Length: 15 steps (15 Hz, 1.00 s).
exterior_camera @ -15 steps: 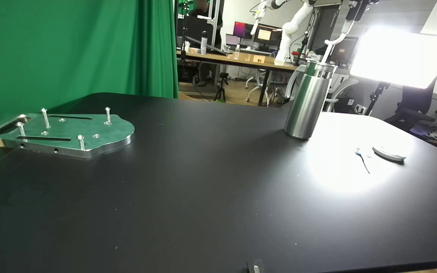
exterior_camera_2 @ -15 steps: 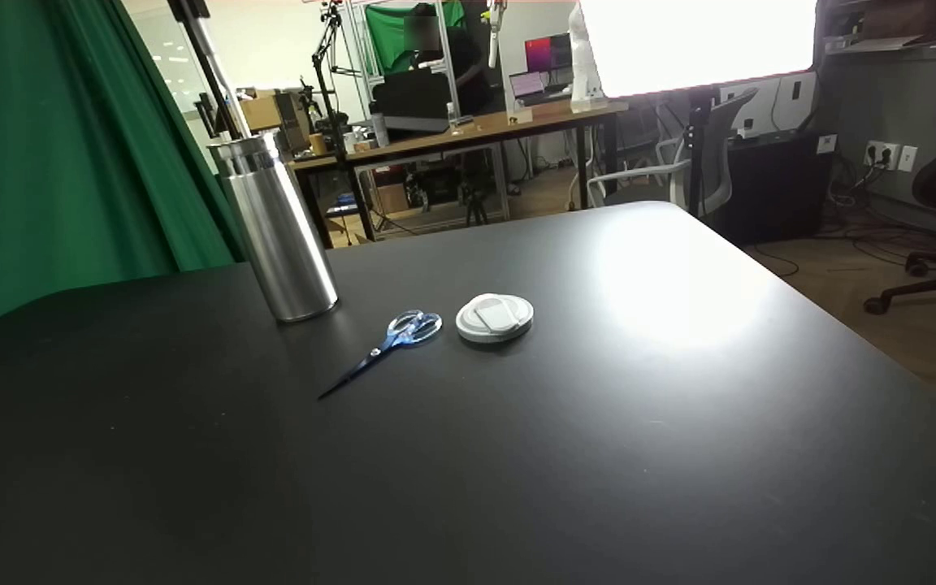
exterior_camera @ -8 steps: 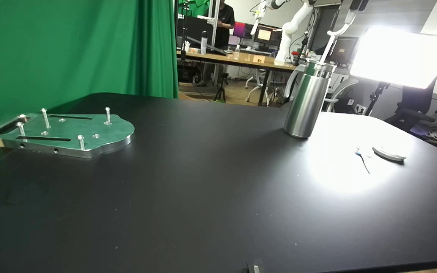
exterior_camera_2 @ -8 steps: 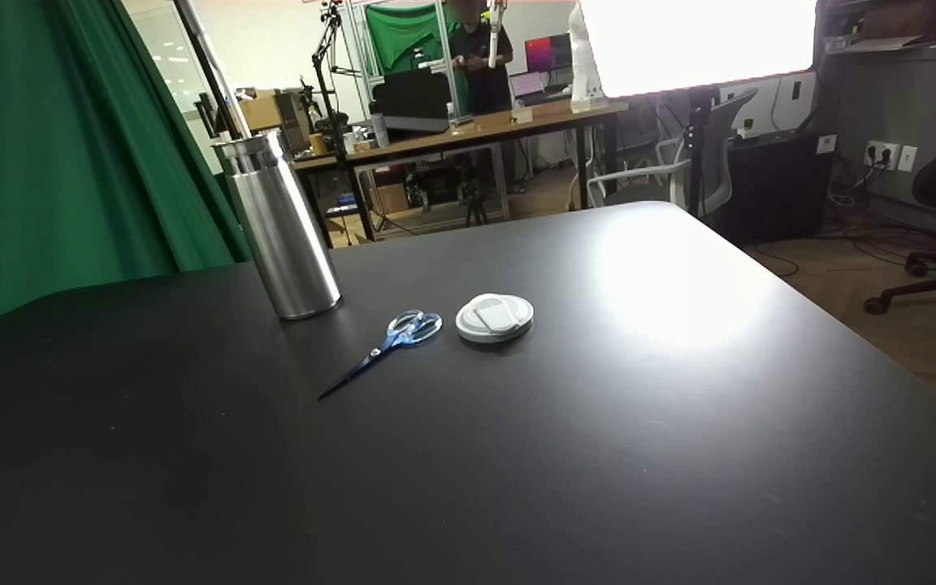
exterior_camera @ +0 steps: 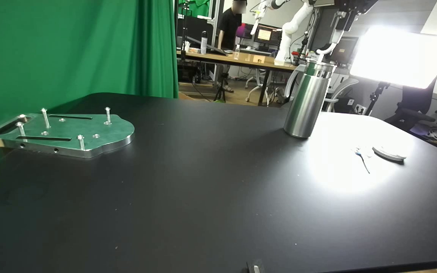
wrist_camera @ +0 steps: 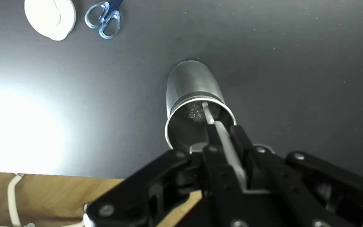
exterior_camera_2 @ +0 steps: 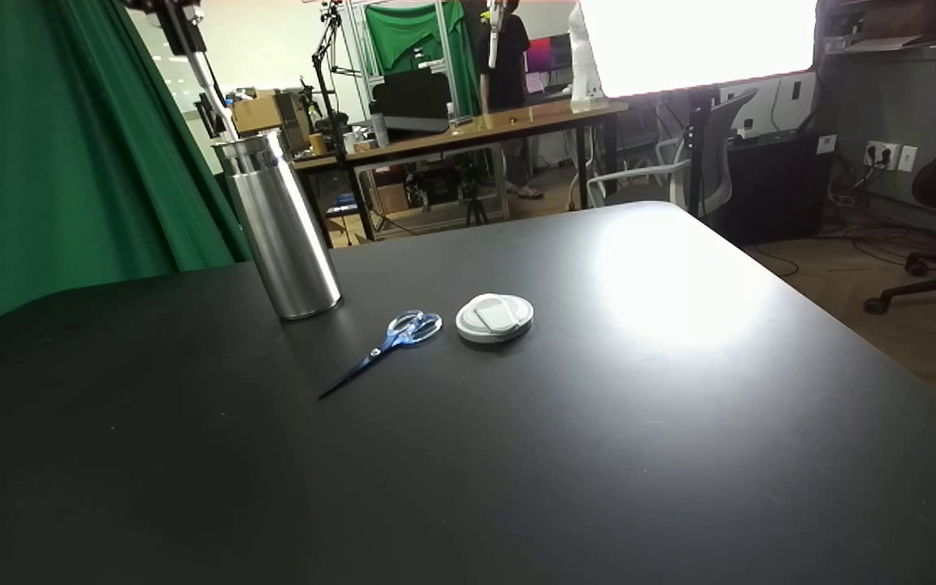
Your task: Move the bottle brush up and down repeatedly in the thermos flask
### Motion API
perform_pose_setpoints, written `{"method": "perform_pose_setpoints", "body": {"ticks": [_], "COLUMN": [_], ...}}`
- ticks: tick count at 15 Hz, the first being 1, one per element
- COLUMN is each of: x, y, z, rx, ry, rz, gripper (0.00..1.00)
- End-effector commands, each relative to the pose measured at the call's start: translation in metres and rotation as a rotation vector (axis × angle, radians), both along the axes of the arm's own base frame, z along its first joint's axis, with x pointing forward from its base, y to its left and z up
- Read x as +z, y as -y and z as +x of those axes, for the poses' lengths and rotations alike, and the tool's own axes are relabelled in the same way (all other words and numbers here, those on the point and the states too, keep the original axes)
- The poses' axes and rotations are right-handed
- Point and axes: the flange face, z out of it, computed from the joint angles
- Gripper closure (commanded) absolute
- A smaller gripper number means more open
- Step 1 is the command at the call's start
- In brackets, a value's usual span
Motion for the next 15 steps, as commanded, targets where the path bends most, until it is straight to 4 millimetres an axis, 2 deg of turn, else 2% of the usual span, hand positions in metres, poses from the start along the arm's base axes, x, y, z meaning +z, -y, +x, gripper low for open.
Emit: {"method": "perform_pose_setpoints", "body": {"ticks": [1, 7, 12, 13, 14, 15], "x": [-0.016, -0.053, -0.058, -0.057, -0.055, -0.053], "y": [-0.002, -0.003, -0.001, 0.000, 0.000, 0.001], "z": [0.014, 0.027, 0.035, 0.035, 0.035, 0.034], "rx": [0.014, 0.025, 0.024, 0.020, 0.022, 0.019], "ry": [-0.030, -0.094, -0.099, -0.098, -0.098, -0.096], "rz": [-0.012, -0.015, -0.017, -0.016, -0.016, -0.016], "gripper": [0.96, 0.96, 0.96, 0.88, 0.60, 0.60]}}
